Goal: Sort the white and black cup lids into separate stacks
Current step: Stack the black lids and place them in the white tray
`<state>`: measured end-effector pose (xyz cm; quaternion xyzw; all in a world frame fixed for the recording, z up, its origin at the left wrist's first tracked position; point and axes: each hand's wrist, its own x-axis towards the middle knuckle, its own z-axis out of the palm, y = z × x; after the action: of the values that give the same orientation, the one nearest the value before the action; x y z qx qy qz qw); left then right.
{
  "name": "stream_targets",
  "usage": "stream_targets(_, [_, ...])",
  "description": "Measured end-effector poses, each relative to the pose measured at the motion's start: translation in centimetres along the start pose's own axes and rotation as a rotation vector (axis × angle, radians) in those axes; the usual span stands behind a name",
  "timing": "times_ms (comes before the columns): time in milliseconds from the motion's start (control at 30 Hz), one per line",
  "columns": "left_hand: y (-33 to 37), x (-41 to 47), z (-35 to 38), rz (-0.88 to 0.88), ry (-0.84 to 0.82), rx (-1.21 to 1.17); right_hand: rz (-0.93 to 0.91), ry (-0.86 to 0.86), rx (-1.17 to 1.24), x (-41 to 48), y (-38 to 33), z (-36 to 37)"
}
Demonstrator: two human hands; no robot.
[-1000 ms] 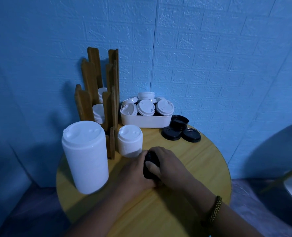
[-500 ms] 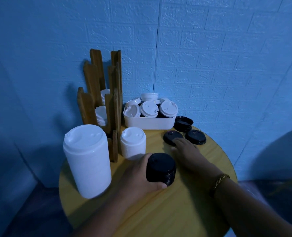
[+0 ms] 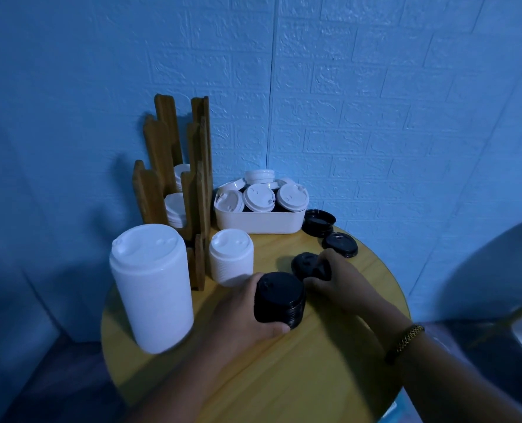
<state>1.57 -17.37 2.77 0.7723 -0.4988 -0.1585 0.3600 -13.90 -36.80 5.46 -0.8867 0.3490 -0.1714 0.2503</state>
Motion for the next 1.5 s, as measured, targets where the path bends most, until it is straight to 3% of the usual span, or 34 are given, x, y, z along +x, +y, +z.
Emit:
stream_targets(100, [-0.1, 0.1, 0.1, -0.001, 0.004, 0.002, -0.046, 0.093, 0.141, -1.1, -0.6, -0.6])
stream_targets(300, [-0.1, -0.2, 0.0, 0.011, -0.004, -0.005, -0.138, -0.054, 0.242, -2.5, -1.8, -1.3])
stream_targets(467, [0.3, -0.1, -0.4, 0.005, -0.026, -0.005, -0.243, -0.195, 0.123, -2.8, -3.6, 0.2])
stream_targets(700, [0.1, -0.2, -0.3, -0.007, -0.037, 0.021, -0.301, -0.242, 0.031, -2.1, -4.9, 0.2])
stream_targets(833, [0.2, -0.1, -0.2, -0.018, -0.053, 0.016, -0.283, -0.221, 0.114, -2.1, -4.9, -0.2])
stream_targets(1067, [0.1, 0.0, -0.2, -0.035, -0.051, 0.038, -0.339, -0.367, -0.084, -1.7, -6.2, 0.3])
stream_targets(1233, [0.0, 0.0, -0.1, -0.05, -0.058, 0.021, -0.289, -0.544, 0.038, -1.2, -6.5, -0.6])
stream_targets(1333, [-0.2, 0.0, -0.1, -0.04, -0.052, 0.004, -0.264, -0.466, 0.113, -1.7, -6.2, 0.3])
stream_targets(1500, [-0.1, 0.2, 0.0, -0.012, -0.022, 0.029, -0.207, -0.136, 0.156, -3.8, -6.1, 3.8])
